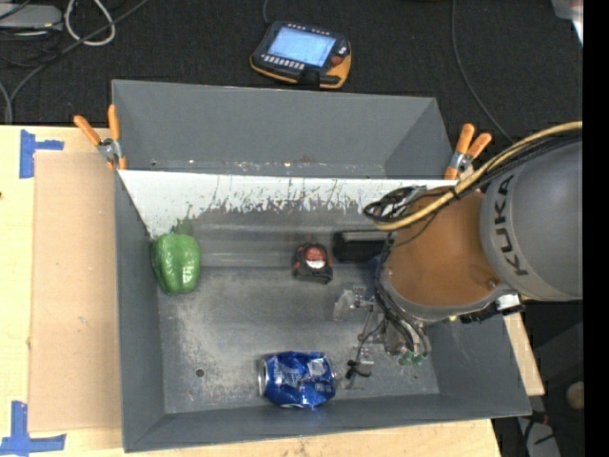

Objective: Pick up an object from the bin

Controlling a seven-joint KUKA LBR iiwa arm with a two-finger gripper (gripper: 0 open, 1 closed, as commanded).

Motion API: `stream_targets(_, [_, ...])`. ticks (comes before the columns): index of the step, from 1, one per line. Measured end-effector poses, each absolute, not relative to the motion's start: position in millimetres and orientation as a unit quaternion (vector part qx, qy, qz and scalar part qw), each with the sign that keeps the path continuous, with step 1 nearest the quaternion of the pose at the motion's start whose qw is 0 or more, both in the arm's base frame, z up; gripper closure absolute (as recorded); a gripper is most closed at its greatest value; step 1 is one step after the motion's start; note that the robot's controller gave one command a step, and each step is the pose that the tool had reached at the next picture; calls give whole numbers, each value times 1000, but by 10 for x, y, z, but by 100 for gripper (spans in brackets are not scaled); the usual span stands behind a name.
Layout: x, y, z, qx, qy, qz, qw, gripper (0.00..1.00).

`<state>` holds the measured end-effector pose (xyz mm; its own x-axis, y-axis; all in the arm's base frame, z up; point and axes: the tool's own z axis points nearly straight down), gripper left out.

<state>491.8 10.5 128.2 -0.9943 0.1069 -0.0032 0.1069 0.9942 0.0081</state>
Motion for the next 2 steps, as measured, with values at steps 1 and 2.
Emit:
stream_targets(1, [4754,1004,1351,105,994,9,7,0])
stream_targets(2, [4965,581,746,68,998,3,-3,0])
